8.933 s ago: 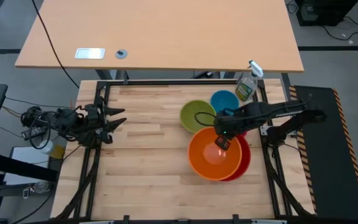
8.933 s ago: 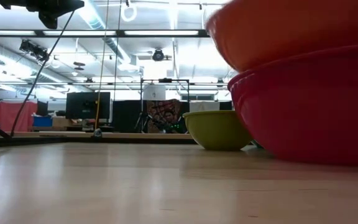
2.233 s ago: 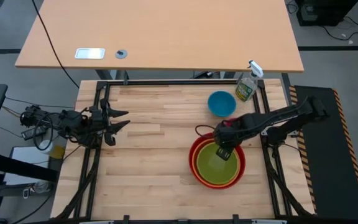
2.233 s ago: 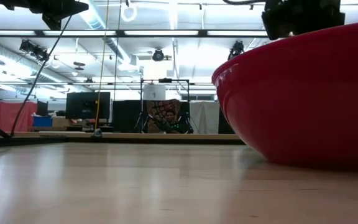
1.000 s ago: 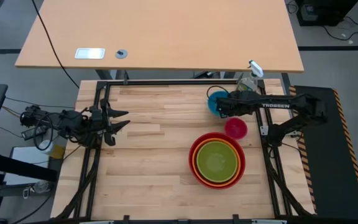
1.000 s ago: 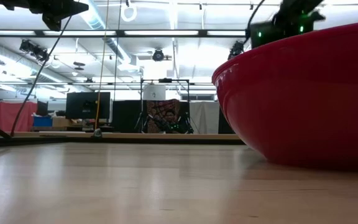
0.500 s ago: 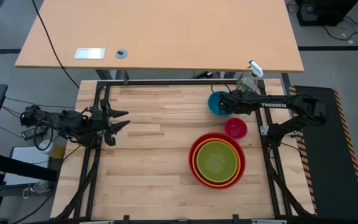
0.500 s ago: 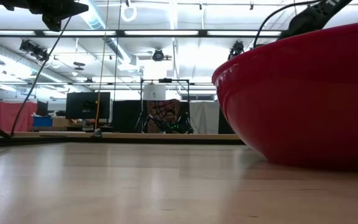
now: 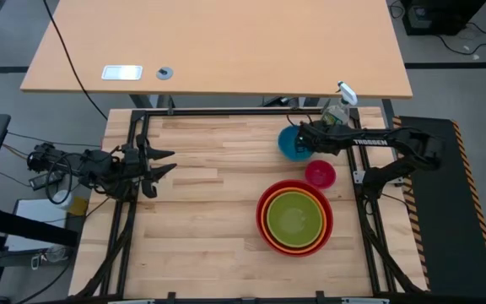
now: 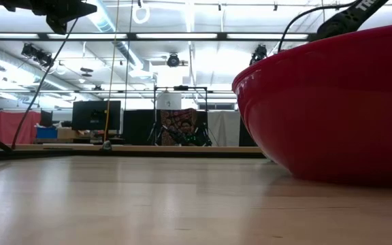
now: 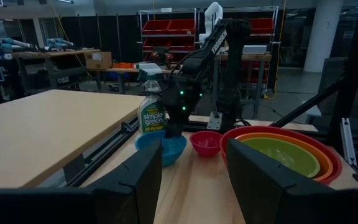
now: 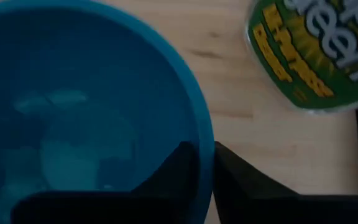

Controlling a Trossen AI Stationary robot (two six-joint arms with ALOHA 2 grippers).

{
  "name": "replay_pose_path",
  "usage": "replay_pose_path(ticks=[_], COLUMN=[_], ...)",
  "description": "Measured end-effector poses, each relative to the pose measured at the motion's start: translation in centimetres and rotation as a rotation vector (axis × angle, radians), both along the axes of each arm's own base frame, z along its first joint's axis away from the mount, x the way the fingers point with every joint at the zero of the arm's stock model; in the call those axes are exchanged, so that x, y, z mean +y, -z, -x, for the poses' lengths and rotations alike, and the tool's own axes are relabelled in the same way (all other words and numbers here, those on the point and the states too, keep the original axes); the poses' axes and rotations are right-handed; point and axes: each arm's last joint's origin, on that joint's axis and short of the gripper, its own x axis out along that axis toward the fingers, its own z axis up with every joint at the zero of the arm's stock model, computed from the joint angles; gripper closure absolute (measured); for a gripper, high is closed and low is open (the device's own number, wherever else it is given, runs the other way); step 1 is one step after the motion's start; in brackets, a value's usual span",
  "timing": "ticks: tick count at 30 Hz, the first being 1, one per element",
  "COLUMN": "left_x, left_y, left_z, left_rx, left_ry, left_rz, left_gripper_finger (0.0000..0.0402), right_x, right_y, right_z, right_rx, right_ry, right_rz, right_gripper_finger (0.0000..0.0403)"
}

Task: Nest bowls inside each other
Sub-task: Stack the blue bowl on top of the green bowl

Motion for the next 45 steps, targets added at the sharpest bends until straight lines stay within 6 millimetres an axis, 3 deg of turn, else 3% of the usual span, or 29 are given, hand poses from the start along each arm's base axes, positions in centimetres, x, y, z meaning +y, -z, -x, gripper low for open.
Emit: replay_pose_path(ticks=[4,17,27,34,40,45], left_x=[0.0,0.0,0.4,0.4,0.4,1.1], left_y=[0.0,-0.2,-0.7,-0.8,-1.2,-0.9], left_z=[0.0,0.0,0.2,0.1,-0.9,-3.0], left_rx=[-0.001,0.004,0.046,0.046,0.029,0.071], left_ry=[0.000,-0.017,-0.149,-0.152,-0.192,-0.224], left_rz=[-0.001,-0.099,-0.315,-0.332,-0.375,-0.410], left_gripper_finger=[0.0221,0.0221,0.0221,0.0221,0.0221,0.0221], right_x=[-0.2,-0.8,-0.6,-0.5,-0.8,-1.0], right_y=[-0.3,-1.0,-0.8,-0.9,-1.3,-1.7], right_z=[-0.4,-2.6,-2.7,-2.8,-3.5,-3.9], right_rx=[-0.024,-0.163,-0.193,-0.175,-0.212,-0.244], right_ry=[-0.026,-0.289,-0.430,-0.464,-0.528,-0.567], right_rz=[0.031,0.092,-0.003,0.010,0.070,0.097], right_gripper_finger=[0.0375,0.0378,0.0378,0.0361,0.0354,0.0354])
